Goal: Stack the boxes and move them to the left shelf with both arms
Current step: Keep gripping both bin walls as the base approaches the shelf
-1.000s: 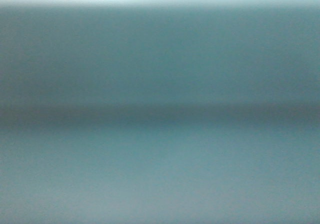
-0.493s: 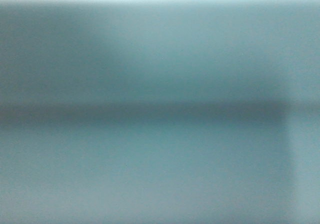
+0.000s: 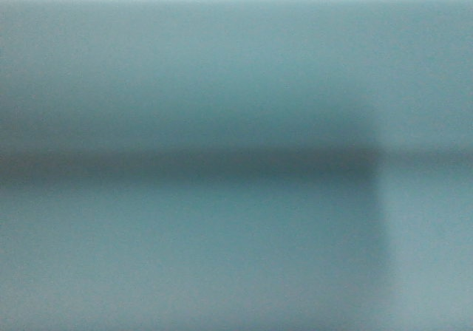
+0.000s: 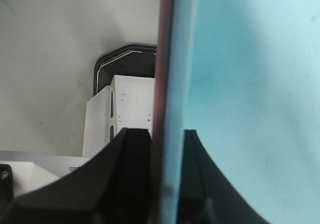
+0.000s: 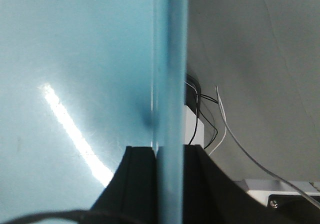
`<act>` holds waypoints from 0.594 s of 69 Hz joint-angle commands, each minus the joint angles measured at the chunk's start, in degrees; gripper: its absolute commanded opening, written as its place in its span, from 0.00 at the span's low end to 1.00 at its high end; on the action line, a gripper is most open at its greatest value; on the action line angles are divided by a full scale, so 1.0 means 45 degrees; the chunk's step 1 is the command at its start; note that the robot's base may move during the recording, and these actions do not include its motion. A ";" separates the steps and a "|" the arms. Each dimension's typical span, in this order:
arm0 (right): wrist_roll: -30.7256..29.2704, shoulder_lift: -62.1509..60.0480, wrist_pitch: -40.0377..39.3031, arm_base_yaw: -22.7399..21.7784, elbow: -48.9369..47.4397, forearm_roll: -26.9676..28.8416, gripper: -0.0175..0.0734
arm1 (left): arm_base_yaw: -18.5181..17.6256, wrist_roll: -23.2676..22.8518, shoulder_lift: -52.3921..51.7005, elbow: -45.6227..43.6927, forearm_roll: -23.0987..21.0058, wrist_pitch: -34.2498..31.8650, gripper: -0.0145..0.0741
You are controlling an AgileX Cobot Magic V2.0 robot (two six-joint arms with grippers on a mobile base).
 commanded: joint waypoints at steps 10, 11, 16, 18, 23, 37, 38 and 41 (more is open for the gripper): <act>-0.0076 -0.0388 0.0187 0.0040 -0.0439 -0.0189 0.25 | -0.0094 -0.0137 -0.0467 -0.0450 -0.0268 0.1083 0.15; -0.0076 -0.0388 0.0187 0.0040 -0.0439 -0.0189 0.25 | -0.0094 -0.0137 -0.0467 -0.0450 -0.0268 0.1083 0.15; -0.0076 -0.0388 0.0187 0.0040 -0.0439 -0.0189 0.25 | -0.0094 -0.0137 -0.0467 -0.0450 -0.0268 0.1083 0.15; -0.0076 -0.0388 0.0187 0.0040 -0.0439 -0.0189 0.25 | -0.0094 -0.0137 -0.0467 -0.0450 -0.0268 0.1083 0.15; -0.0076 -0.0388 0.0187 0.0040 -0.0439 -0.0189 0.25 | -0.0094 -0.0137 -0.0467 -0.0450 -0.0268 0.1083 0.15; -0.0076 -0.0388 0.0187 0.0040 -0.0439 -0.0189 0.25 | -0.0094 -0.0137 -0.0467 -0.0450 -0.0268 0.1083 0.15; -0.0076 -0.0388 0.0187 0.0040 -0.0439 -0.0189 0.25 | -0.0094 -0.0137 -0.0467 -0.0450 -0.0268 0.1083 0.15; -0.0076 -0.0388 0.0187 0.0040 -0.0439 -0.0189 0.25 | -0.0094 -0.0137 -0.0467 -0.0450 -0.0268 0.1083 0.15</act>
